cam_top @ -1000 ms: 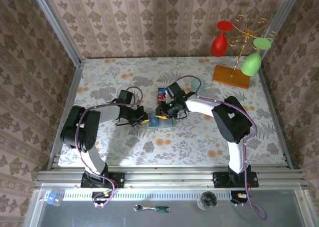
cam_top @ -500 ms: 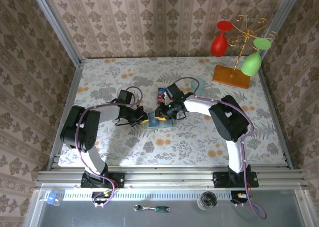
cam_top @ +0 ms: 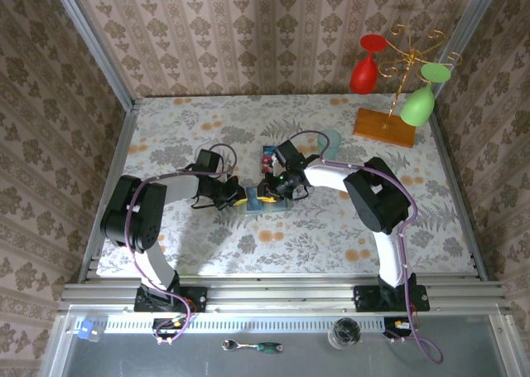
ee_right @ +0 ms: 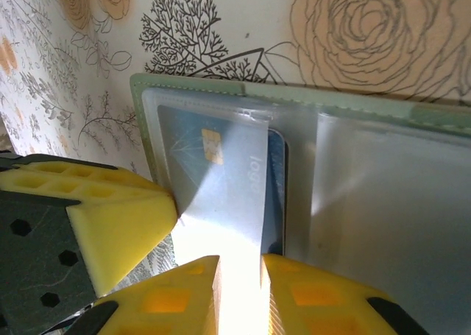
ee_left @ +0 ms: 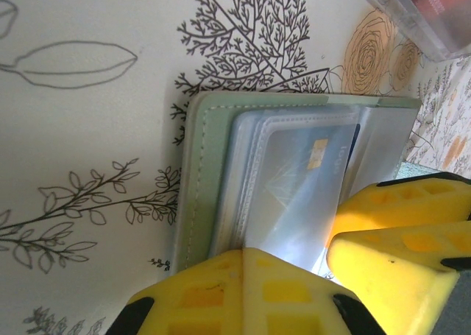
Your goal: Take the credit cards out of the card holder
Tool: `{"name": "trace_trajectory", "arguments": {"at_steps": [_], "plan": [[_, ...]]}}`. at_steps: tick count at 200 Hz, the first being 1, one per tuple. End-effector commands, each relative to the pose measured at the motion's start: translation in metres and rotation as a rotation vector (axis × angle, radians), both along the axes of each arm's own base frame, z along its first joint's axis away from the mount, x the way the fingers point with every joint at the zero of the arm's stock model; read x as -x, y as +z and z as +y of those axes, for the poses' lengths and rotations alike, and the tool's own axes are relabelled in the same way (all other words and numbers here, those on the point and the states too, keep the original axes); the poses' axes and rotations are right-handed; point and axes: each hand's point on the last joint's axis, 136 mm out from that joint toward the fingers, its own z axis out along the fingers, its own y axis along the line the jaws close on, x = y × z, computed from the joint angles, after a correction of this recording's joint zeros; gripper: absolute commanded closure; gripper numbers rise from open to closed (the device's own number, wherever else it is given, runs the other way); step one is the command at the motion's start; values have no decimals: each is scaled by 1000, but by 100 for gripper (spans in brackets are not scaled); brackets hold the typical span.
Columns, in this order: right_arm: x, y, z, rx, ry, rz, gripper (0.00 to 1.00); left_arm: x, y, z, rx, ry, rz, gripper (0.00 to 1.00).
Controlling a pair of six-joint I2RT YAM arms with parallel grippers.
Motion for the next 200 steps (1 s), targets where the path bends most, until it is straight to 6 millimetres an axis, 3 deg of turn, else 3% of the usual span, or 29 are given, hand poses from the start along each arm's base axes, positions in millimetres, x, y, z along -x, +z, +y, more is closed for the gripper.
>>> {"name": "trace_trajectory", "arguments": {"at_steps": [1,66,120,200], "plan": [[1,2,12,-42,23,20,79,5,-14,8,-49,-2,31,100],[5,-5,14,-43,39,48,84,6,-13,8,-48,-6,28,100],[6,-12,-12,130,13,37,82,5,-11,8,-51,-5,23,100],[3,6,-8,118,27,-13,80,2,-4,7,-48,-5,15,100]]}}
